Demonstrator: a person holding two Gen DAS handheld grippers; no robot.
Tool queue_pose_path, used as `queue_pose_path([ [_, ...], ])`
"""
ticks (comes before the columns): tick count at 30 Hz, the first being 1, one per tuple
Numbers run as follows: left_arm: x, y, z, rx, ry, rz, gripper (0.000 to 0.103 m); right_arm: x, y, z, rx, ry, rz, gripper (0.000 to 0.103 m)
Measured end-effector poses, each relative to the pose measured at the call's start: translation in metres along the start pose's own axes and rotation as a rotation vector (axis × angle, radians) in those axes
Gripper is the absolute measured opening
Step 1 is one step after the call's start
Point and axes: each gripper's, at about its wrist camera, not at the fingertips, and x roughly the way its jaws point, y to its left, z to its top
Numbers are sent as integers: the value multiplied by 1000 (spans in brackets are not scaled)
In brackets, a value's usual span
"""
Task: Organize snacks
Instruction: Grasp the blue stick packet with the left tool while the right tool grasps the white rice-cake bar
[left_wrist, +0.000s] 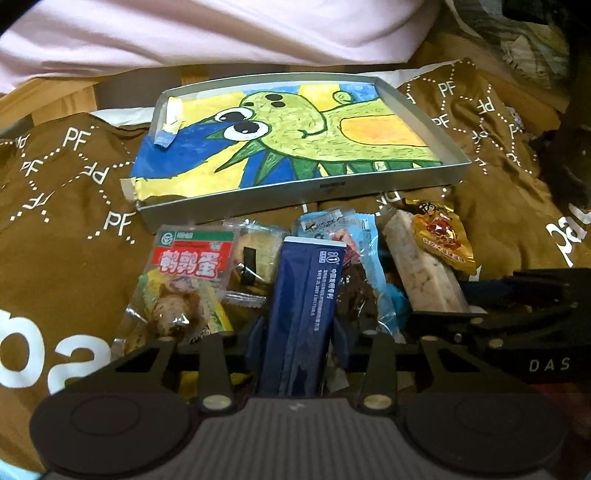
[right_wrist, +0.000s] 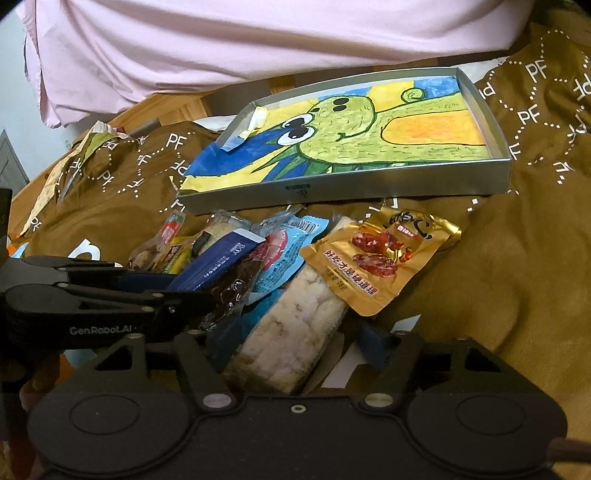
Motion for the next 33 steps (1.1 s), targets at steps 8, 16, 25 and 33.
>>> queue_pose_path([
  [8,-6,-10,4,-60,75,63,38,-5,-1,0,37,21,13,51],
  [16,-11,-11,0,-93,109,41,40,-10,2,1,26,49,34,53],
  [25,-6,-7,1,-124,137,53,44,3,3,4,33,62,47,67],
  [33,-10,-14,1,-124,154,90,39,-6,0,0,35,60,49,49],
])
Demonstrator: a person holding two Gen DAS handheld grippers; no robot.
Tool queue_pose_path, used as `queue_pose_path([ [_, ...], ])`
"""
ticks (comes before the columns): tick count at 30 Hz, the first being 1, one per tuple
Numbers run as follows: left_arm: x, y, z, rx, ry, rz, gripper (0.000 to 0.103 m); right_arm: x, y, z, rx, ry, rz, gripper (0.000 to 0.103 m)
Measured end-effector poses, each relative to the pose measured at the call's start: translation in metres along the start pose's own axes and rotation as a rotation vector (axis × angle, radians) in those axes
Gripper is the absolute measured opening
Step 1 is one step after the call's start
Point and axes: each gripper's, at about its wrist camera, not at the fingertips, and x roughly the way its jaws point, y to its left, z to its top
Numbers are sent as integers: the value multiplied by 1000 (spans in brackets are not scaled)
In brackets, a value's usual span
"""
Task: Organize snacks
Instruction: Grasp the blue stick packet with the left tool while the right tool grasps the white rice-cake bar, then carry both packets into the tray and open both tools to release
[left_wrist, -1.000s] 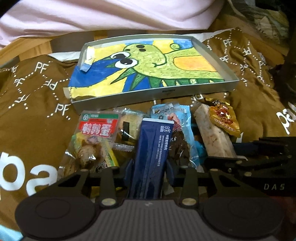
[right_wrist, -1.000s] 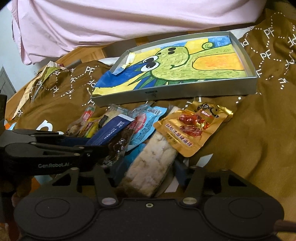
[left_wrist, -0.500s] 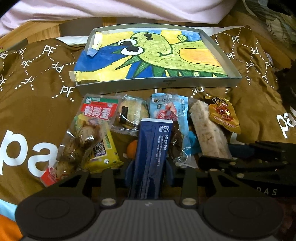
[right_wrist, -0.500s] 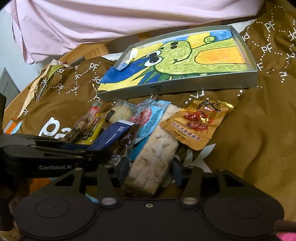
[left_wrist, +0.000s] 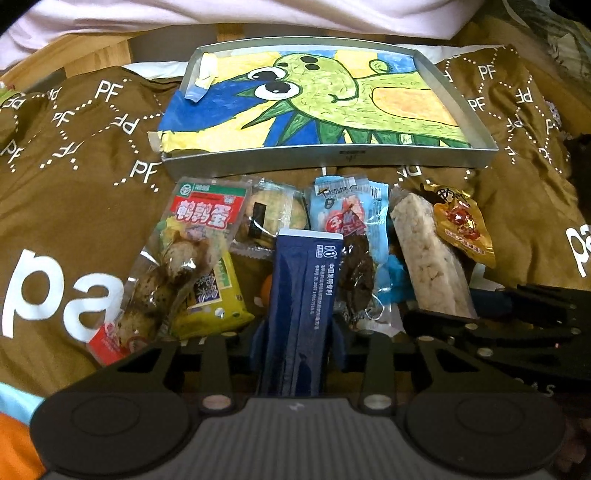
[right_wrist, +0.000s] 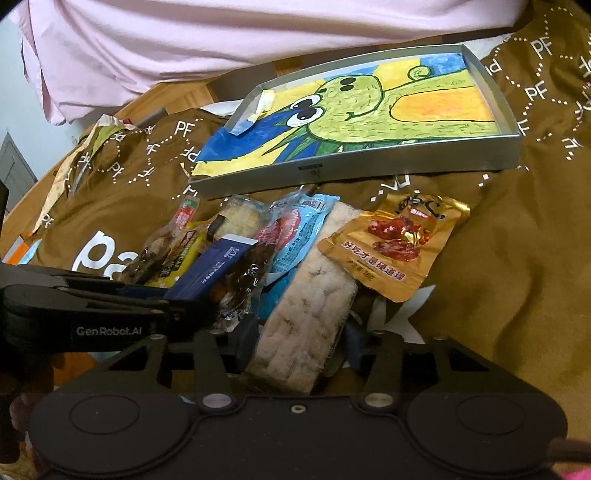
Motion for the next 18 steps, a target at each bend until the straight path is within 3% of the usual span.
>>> queue_pose_path([
  [10,-23,-5,-20,-47,13,-4,34,-24,9,-18,-79,-30,75,44],
  [18,-44,-1,-38,-121,4,-48,33,-45,21,-35,-209,-79,66,43],
])
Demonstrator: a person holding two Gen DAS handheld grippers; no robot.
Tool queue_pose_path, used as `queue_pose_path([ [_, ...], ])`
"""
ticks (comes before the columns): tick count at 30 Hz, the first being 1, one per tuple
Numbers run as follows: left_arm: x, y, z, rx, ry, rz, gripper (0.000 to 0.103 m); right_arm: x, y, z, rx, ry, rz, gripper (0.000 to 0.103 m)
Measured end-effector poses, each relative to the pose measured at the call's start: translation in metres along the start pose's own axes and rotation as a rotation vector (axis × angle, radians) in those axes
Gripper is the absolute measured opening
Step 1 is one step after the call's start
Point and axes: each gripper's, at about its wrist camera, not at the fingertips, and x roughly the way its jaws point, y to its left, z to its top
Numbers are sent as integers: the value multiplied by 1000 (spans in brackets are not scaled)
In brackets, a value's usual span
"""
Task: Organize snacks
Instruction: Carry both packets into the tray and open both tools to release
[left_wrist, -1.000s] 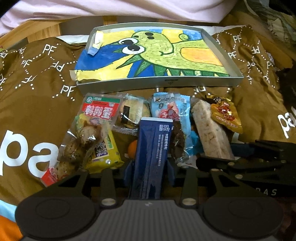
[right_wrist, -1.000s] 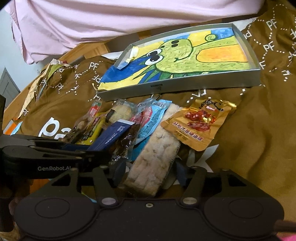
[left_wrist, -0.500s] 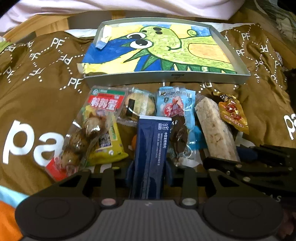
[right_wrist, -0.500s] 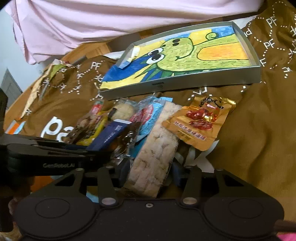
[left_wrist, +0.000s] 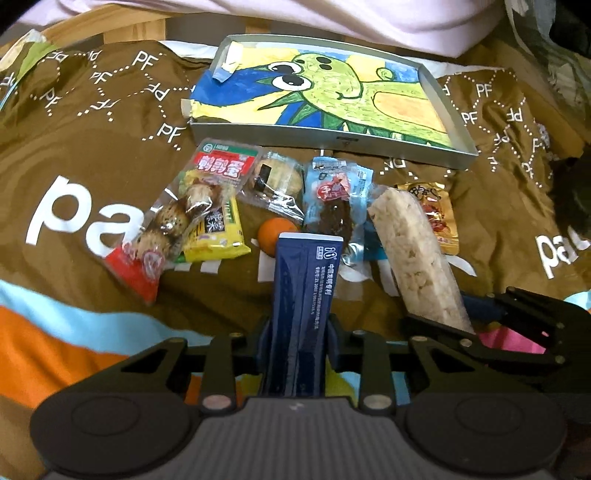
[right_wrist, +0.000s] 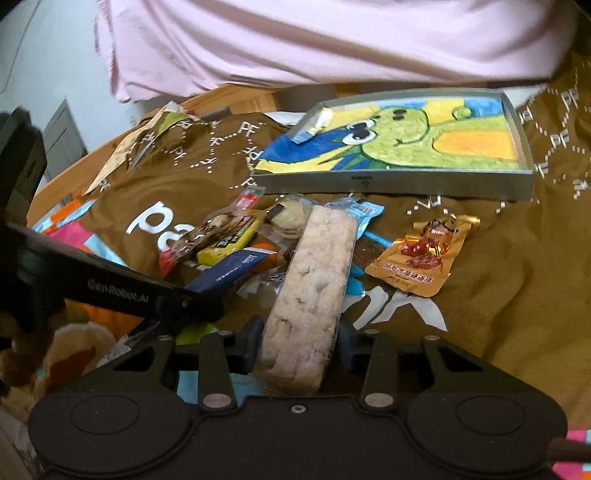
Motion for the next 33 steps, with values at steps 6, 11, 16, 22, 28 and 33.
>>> queue_pose_path([
  [6,-14,-5,2,13,-40,2,33,-5,3,-2,-8,-25,11,42],
  [11,-23,-8,12,9,-77,-19,33,-12,4,3,-23,-67,19,42],
  [16,-29,-8,35,0,-136,-26,33,-19,0,16,-39,-111,9,42],
  [22,-23,-3,84,-47,-212,-66,33,-24,-19,53,-64,-158,-13,42],
  [28,-1,-16,144,-45,-305,-76,33,-9,-51,102,-111,-198,-63,42],
  [33,38,-33,194,-59,-381,-64,33,25,-94,139,-98,-231,-136,42],
])
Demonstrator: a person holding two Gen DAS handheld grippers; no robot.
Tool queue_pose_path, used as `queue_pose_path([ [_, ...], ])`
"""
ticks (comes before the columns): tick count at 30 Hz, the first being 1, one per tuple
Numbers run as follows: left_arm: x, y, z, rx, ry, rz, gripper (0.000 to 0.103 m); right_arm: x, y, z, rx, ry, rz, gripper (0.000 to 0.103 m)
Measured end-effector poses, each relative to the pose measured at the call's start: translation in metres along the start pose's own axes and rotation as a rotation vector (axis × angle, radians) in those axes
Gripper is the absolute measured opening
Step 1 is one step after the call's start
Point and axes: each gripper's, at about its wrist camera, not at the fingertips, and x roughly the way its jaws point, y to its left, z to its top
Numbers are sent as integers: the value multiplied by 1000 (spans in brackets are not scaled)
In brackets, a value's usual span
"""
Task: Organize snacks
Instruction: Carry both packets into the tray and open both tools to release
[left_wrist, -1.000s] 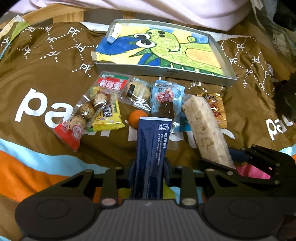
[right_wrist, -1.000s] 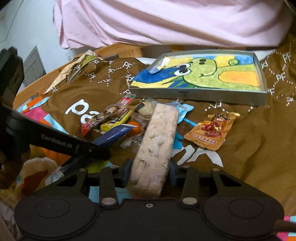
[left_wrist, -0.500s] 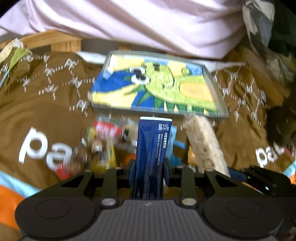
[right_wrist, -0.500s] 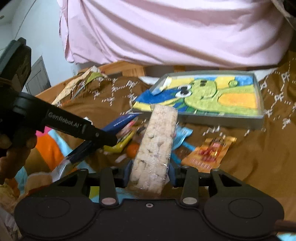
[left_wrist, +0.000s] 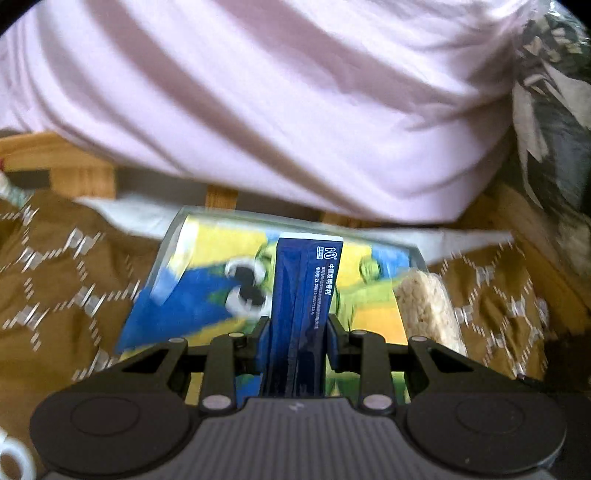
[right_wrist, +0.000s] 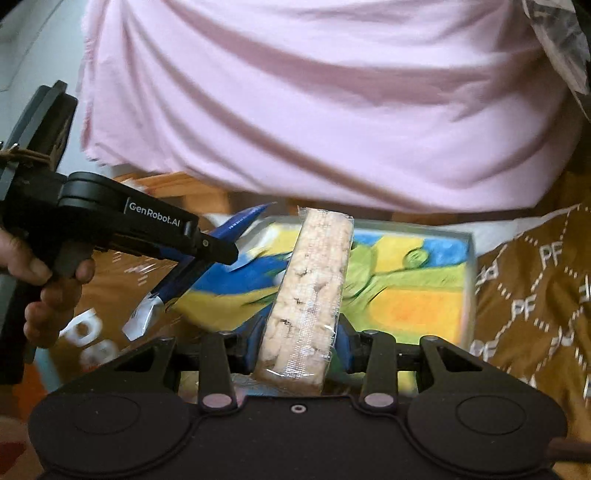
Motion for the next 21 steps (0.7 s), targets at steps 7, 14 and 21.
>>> queue_pose_path([
  [7,66,-5,8,-16,-39,10,33,59,-40,0,53,11,-60,42],
  [14,108,-9,-5,-56,9,31,33,89,-53,-19,119,116,-77,39],
  [21,122,-15,-15,-54,64,41,35,94,-50,-25,97,129,-104,38],
])
